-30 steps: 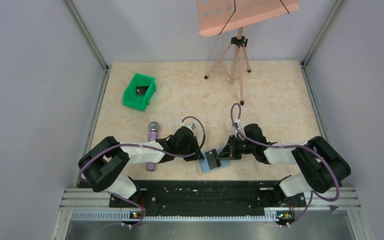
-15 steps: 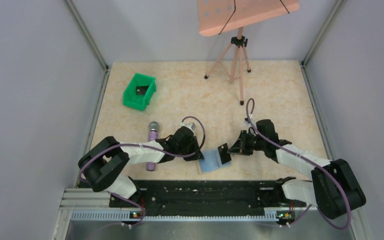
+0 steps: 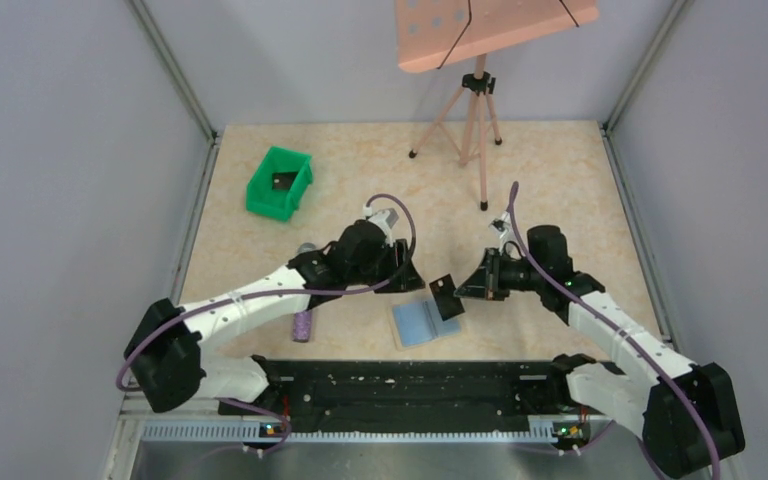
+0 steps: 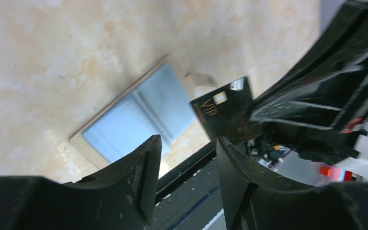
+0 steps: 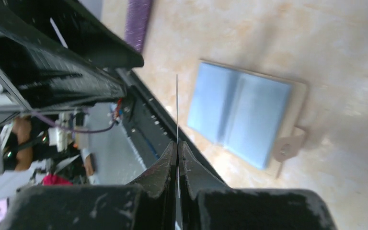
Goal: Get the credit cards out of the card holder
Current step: Remove the credit card from the card holder, then place the credit card in the storage box.
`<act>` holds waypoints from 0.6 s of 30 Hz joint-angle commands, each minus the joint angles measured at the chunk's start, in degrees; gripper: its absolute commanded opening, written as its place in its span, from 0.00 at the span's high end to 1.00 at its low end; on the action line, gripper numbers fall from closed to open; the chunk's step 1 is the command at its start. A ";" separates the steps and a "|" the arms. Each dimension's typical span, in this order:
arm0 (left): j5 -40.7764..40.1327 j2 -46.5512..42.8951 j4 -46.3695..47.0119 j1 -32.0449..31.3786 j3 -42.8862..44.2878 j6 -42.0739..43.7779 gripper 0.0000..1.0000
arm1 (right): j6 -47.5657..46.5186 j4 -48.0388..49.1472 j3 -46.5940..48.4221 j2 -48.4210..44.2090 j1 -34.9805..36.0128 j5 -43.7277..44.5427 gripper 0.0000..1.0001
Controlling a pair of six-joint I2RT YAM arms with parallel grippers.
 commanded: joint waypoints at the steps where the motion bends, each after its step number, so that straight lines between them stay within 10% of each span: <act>1: 0.02 -5.40 -5.93 0.02 5.26 3.73 0.47 | 2.01 8.67 0.91 -3.04 -0.56 -14.43 1.00; 18: 18.97 -10.41 5.09 0.23 1.84 1.33 0.57 | 11.68 27.22 -3.58 -6.99 -0.55 -25.44 1.00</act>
